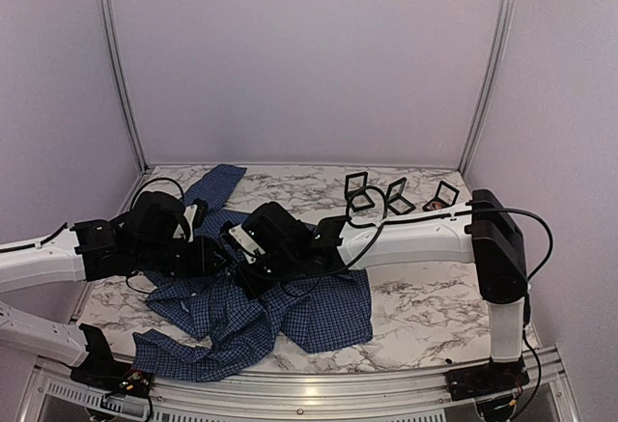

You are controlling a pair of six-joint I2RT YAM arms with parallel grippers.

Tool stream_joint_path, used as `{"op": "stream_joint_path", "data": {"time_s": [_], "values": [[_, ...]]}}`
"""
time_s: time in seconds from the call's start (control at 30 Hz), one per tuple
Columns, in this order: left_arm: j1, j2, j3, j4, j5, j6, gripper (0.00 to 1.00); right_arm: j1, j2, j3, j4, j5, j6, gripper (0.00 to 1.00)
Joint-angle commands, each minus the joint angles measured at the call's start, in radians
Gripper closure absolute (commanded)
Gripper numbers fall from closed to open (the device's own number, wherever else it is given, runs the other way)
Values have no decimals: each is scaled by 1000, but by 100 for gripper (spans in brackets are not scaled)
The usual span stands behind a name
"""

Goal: Remove the brooch from the garment
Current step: Pick up the brooch from the crumpled clothing.

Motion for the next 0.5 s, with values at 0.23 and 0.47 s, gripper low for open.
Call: {"op": "stream_joint_path", "data": {"time_s": [0.23, 0.47], "values": [[-55, 13, 20, -39, -74, 3, 69, -11, 13, 42, 6, -15, 19, 100], [-71, 22, 25, -48, -99, 2, 71, -13, 13, 40, 8, -18, 23, 100]]}}
